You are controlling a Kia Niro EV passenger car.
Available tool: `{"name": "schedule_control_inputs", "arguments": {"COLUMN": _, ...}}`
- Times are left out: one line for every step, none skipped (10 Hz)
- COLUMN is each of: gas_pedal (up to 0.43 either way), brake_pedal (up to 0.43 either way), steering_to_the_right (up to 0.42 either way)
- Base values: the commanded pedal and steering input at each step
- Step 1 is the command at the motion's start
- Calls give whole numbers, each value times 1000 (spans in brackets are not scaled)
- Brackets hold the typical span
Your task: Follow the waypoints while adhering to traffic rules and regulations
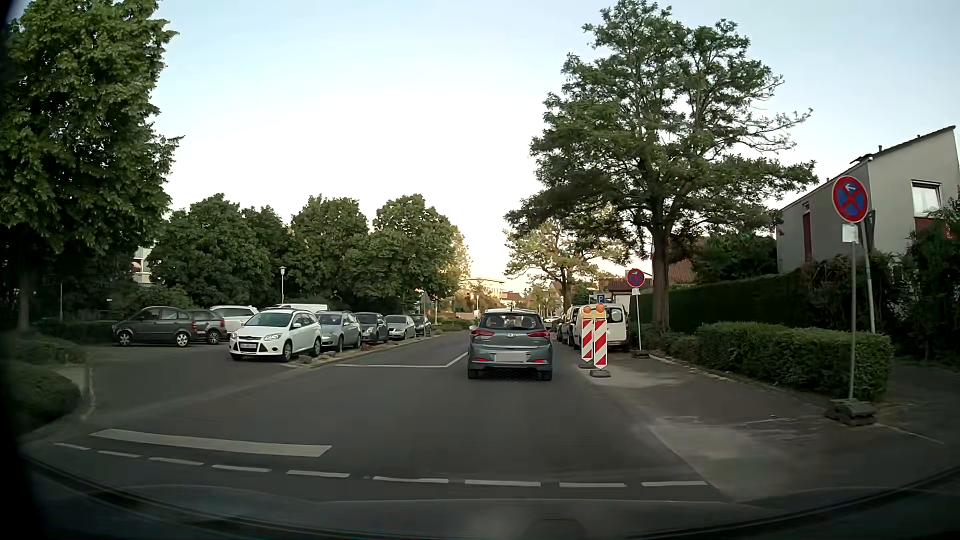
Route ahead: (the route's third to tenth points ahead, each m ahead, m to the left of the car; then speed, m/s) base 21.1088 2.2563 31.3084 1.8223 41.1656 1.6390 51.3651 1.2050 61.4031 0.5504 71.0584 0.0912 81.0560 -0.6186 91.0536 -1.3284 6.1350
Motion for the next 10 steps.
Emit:
{"name": "schedule_control_inputs", "arguments": {"gas_pedal": 39, "brake_pedal": 30, "steering_to_the_right": 5}}
{"name": "schedule_control_inputs", "arguments": {"gas_pedal": 39, "brake_pedal": 30, "steering_to_the_right": 5}}
{"name": "schedule_control_inputs", "arguments": {"gas_pedal": 39, "brake_pedal": 30, "steering_to_the_right": 5}}
{"name": "schedule_control_inputs", "arguments": {"gas_pedal": 39, "brake_pedal": 30, "steering_to_the_right": 5}}
{"name": "schedule_control_inputs", "arguments": {"gas_pedal": 39, "brake_pedal": 30, "steering_to_the_right": 5}}
{"name": "schedule_control_inputs", "arguments": {"gas_pedal": 39, "brake_pedal": 30, "steering_to_the_right": 5}}
{"name": "schedule_control_inputs", "arguments": {"gas_pedal": 28, "brake_pedal": 30, "steering_to_the_right": 5}}
{"name": "schedule_control_inputs", "arguments": {"gas_pedal": 28, "brake_pedal": 30, "steering_to_the_right": 5}}
{"name": "schedule_control_inputs", "arguments": {"gas_pedal": 28, "brake_pedal": 30, "steering_to_the_right": 5}}
{"name": "schedule_control_inputs", "arguments": {"gas_pedal": 28, "brake_pedal": 30, "steering_to_the_right": 5}}
